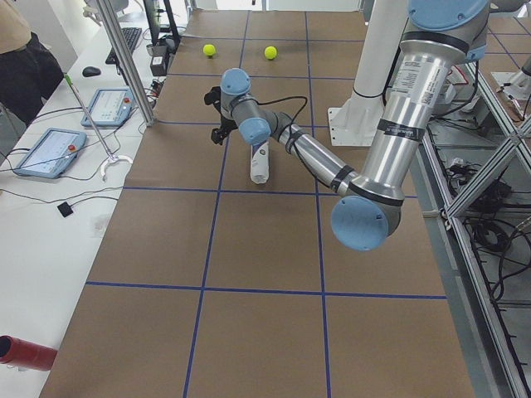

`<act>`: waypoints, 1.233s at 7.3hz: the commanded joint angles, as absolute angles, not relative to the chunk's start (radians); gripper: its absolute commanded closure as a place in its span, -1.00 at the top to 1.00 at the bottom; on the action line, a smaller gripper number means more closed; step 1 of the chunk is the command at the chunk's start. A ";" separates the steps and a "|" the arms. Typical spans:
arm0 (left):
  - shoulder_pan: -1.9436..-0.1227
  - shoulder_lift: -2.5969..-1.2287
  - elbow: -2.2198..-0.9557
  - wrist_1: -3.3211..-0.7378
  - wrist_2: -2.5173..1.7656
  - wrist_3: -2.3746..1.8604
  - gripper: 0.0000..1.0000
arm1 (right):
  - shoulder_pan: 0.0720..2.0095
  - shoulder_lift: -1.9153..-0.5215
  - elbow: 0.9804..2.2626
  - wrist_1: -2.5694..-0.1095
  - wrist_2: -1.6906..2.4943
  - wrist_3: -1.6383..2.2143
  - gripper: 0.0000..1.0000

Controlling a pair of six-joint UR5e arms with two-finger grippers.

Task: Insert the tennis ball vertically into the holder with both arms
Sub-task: 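Move the left gripper down over the lying white Wilson can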

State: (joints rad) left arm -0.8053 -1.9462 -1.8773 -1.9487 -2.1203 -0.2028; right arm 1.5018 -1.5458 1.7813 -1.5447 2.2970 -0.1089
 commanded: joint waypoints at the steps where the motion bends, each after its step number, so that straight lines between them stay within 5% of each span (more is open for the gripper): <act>1: -0.697 -1.988 -1.879 -1.950 -2.092 -0.129 1.00 | 1.502 -1.546 1.781 -1.545 2.298 -0.109 0.99; 9: -0.646 -2.074 -1.735 -1.960 -2.100 0.263 0.98 | 1.502 -1.546 1.789 -1.545 2.330 -0.110 0.99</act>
State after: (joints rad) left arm -0.6604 -2.0416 -1.7819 -1.9573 -2.1024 0.2101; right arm 1.5018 -1.5452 1.7890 -1.5447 2.3200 -0.1103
